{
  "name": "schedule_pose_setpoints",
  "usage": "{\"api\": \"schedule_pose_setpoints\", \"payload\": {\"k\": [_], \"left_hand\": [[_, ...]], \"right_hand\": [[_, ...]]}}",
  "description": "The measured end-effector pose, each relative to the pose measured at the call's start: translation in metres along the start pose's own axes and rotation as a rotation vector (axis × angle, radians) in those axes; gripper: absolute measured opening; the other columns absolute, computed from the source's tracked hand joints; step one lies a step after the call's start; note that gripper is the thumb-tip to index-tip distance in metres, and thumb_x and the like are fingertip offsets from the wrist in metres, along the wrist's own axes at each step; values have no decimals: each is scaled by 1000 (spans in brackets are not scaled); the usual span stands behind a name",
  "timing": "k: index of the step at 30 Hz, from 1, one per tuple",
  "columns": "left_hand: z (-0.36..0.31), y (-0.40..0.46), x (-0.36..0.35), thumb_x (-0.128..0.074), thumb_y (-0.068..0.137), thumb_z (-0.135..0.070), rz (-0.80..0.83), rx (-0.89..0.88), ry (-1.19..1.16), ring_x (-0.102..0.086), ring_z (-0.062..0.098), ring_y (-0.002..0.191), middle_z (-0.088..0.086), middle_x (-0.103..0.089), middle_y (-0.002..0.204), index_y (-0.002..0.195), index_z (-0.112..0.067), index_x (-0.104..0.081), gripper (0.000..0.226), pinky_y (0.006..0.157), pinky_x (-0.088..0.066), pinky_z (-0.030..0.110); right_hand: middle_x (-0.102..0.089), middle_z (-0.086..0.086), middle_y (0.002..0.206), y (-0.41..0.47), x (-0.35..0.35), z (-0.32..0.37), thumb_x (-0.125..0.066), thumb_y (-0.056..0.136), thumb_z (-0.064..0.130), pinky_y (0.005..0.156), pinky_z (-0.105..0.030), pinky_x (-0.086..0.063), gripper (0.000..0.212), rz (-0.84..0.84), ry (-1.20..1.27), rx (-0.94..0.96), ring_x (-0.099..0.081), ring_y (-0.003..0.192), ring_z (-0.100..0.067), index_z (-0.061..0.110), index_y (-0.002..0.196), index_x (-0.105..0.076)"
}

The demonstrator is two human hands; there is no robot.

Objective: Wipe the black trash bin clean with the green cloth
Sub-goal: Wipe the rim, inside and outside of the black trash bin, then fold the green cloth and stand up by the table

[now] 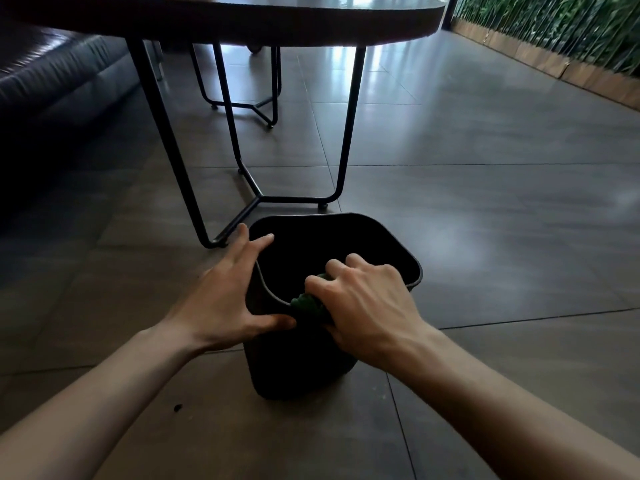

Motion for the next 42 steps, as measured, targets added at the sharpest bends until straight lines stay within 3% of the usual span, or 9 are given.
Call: {"api": "schedule_pose_setpoints", "payload": {"k": [5, 9, 12, 18, 26, 33, 37, 40, 42], "left_hand": [[15, 3, 0, -80, 44, -77, 48, -11, 61, -25, 30, 152, -6, 12, 169, 156, -50, 0, 140, 114, -33, 38], [27, -3, 5, -84, 50, -66, 89, -61, 89, -24, 26, 152, -11, 13, 169, 154, -53, 5, 138, 113, -34, 32], [32, -7, 7, -88, 49, -64, 97, -40, 105, -23, 24, 153, -9, 13, 169, 153, -55, 8, 141, 115, -36, 35], [40, -12, 9, -90, 48, -66, 143, -3, 95, -12, 22, 156, -5, 15, 169, 151, -58, 11, 145, 120, -31, 37], [51, -18, 12, -87, 44, -65, 192, 51, 121, -6, 27, 156, 1, 14, 169, 144, -65, 18, 145, 120, -33, 43], [48, -19, 14, -89, 44, -62, 220, 75, 113, -6, 26, 156, 1, 17, 169, 140, -68, 22, 147, 119, -35, 40], [32, -10, 22, -81, 41, -80, 178, 18, 129, 14, 14, 155, -3, 17, 168, 146, -61, 21, 147, 125, -21, 41], [13, 0, 31, -72, 48, -87, 53, -68, 70, 5, 7, 154, -14, 7, 168, 150, -59, 11, 135, 124, -22, 43], [4, 7, 35, -73, 55, -83, -36, -130, 9, -5, -3, 151, -25, -3, 164, 152, -58, 1, 125, 122, -23, 36]], "right_hand": [[-61, -6, 111, -1, -9, 27, -66, 93, 38, 60, -36, -34, 37, -4, 29, -31, -59, 98, -31, 26, 126, -58], [-60, 3, 110, -9, -11, 31, -70, 86, 36, 60, -34, -41, 41, -6, 174, -77, -60, 99, -25, 35, 124, -55], [-63, 9, 107, -21, 1, 0, -74, 75, 37, 71, -40, -56, 45, -10, 371, -274, -63, 100, -24, 39, 117, -58], [-74, -4, 102, -29, 13, -113, -81, 83, 38, 74, -35, -50, 36, -160, 397, -772, -69, 95, -35, 35, 115, -66], [-74, 0, 97, -34, -48, -113, -84, 83, 32, 89, -46, -60, 23, 25, 800, -889, -71, 97, -25, 33, 101, -69], [-76, -4, 93, -40, -42, -114, -87, 82, 25, 84, -49, -63, 21, -47, 996, -990, -75, 86, -23, 29, 95, -71], [-77, -10, 95, -28, -13, -118, -83, 85, 21, 73, -44, -64, 27, -144, 1147, -1051, -76, 83, -28, 22, 108, -70], [-76, -11, 93, -8, 4, -109, -72, 90, 11, 56, -29, -58, 26, -174, 1408, -1052, -76, 73, -21, 16, 114, -66], [-75, -9, 83, 10, 11, -96, -60, 91, 5, 56, -30, -58, 22, -133, 1583, -1017, -73, 67, -20, 10, 112, -63]]}}
Point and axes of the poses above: each hand's wrist, its own y-axis towards the middle knuckle, its own x-axis out of the back of the hand, z = x × y, the point moved 4 cm from there along y, towards the middle knuckle
